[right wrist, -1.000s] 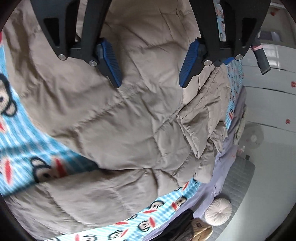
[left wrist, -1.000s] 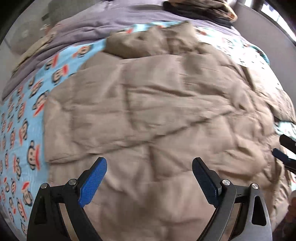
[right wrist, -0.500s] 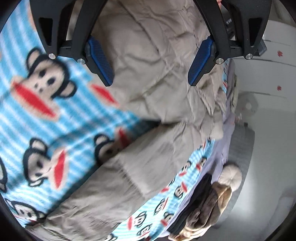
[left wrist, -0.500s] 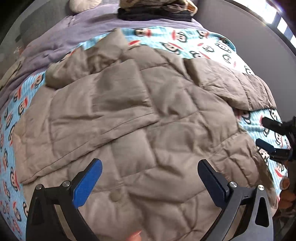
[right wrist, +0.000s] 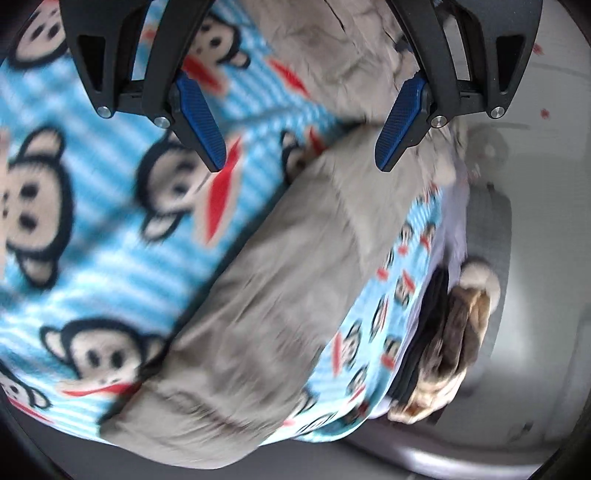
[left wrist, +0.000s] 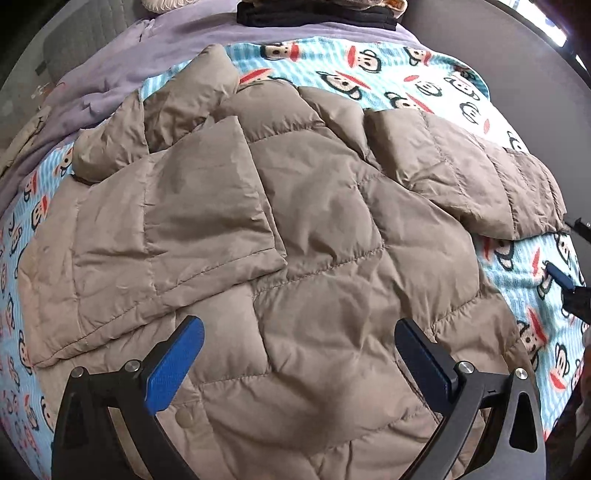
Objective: Fold large clothes
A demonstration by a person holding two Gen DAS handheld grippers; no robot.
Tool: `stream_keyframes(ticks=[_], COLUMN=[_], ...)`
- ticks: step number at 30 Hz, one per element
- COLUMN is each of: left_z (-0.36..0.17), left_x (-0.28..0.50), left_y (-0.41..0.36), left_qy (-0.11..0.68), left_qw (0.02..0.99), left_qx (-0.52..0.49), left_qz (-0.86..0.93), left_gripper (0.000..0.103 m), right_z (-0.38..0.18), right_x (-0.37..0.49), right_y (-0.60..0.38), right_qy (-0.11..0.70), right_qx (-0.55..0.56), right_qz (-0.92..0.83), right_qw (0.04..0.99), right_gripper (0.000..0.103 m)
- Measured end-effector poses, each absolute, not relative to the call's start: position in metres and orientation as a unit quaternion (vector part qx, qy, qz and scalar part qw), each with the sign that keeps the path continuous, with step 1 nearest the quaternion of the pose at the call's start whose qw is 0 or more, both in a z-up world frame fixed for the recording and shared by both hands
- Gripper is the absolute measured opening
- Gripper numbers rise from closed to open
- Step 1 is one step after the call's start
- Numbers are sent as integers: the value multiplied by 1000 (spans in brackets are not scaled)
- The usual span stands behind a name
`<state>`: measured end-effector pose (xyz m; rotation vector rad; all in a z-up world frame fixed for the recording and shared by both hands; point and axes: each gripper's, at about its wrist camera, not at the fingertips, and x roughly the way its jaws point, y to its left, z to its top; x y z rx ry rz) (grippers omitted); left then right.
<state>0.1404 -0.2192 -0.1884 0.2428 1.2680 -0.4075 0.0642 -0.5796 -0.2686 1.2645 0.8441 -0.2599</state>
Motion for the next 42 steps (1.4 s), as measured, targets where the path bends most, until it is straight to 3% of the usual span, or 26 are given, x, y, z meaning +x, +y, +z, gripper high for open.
stream_keyframes(ticks=[18,19,20,22,23,33,42], left_z=[-186,-184,-182,-177,-174,-168,-164], left_x=[148,149,149,149,151,168,180], left_y=[-238,-236,-235,-228,-222,-140,-50], left_qy=[593,592,590,582,575,558,541], left_qw=[781,781,783,790,796,822,840], left_qx=[94,92,92,93,94,69,25], left_qz=[-175,-176,-175,-171,-166,-86,-18], left_gripper=[103,103,103,103,103,103,103], right_z=[-311,-311,-312,-314,-311,-207,-100], right_x=[92,93,94,97,99,155,242], right_y=[-682,-683,-684,-685,-684,-635,-451], right_qy=[278,271,266,261,257,265,314], right_qx=[689,695,703,714,712,581,342], right_qz=[-137,-136,-135,-126,-121,-24,148], right_qw=[655,651,646,638,642,769,873], right_gripper=[84,68,37,13,9,8,8])
